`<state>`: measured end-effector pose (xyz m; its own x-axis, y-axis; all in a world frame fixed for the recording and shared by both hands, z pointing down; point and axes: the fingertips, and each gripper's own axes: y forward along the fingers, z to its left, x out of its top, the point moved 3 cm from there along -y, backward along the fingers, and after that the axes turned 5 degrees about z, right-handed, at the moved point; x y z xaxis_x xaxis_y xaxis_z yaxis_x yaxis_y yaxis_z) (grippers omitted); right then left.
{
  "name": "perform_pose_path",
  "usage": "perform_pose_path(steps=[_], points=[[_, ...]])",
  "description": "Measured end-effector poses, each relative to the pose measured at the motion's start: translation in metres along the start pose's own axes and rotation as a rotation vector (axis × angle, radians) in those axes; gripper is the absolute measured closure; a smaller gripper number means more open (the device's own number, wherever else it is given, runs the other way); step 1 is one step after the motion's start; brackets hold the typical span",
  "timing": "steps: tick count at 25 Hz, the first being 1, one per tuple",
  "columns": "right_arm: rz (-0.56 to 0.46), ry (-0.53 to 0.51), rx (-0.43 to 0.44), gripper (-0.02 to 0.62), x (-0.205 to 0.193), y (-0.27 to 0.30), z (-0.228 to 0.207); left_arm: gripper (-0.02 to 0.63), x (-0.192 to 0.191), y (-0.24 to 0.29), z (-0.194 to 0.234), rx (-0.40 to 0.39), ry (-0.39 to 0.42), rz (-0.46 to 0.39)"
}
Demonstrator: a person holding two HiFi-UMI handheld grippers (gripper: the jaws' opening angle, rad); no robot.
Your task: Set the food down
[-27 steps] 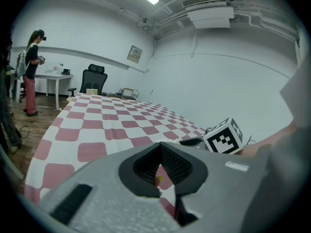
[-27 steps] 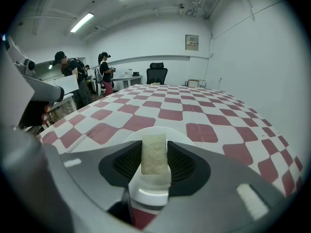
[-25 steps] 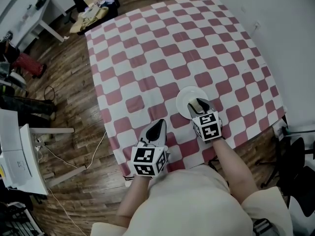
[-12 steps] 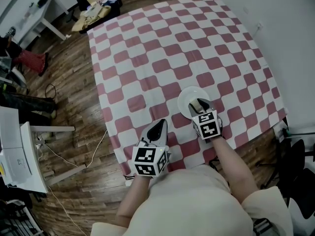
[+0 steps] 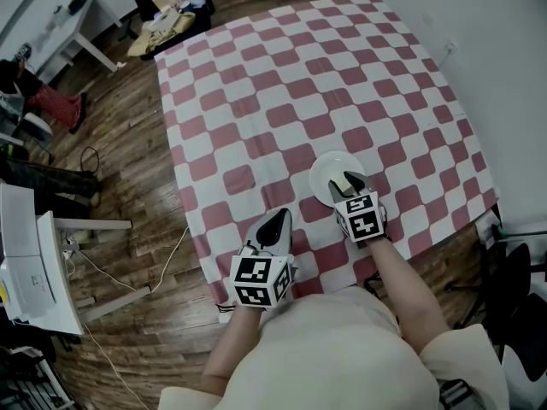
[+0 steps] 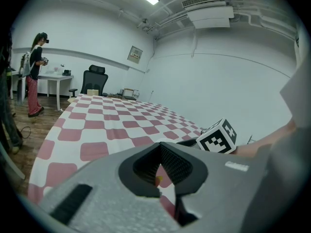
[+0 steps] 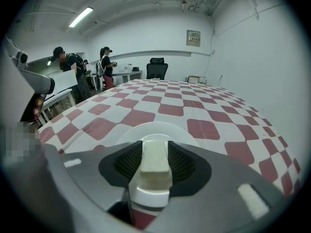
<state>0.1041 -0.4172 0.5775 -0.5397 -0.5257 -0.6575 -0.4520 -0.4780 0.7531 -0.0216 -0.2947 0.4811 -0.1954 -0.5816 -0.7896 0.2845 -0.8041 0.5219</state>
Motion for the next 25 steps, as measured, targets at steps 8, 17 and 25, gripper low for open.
perform_pose_path(steps=[8,17,25], points=[[-0.025,0.007,-0.005,0.422,0.002,-0.006,0.000,0.598,-0.002,-0.004,-0.003,0.001,0.003,-0.006],[-0.045,0.012,-0.020,0.423,0.002,-0.016,0.004,0.598,-0.004,-0.011,-0.007,-0.006,0.011,-0.015],[-0.063,0.034,-0.055,0.453,-0.001,-0.033,0.014,0.598,-0.008,-0.023,-0.008,-0.015,0.022,-0.018]])
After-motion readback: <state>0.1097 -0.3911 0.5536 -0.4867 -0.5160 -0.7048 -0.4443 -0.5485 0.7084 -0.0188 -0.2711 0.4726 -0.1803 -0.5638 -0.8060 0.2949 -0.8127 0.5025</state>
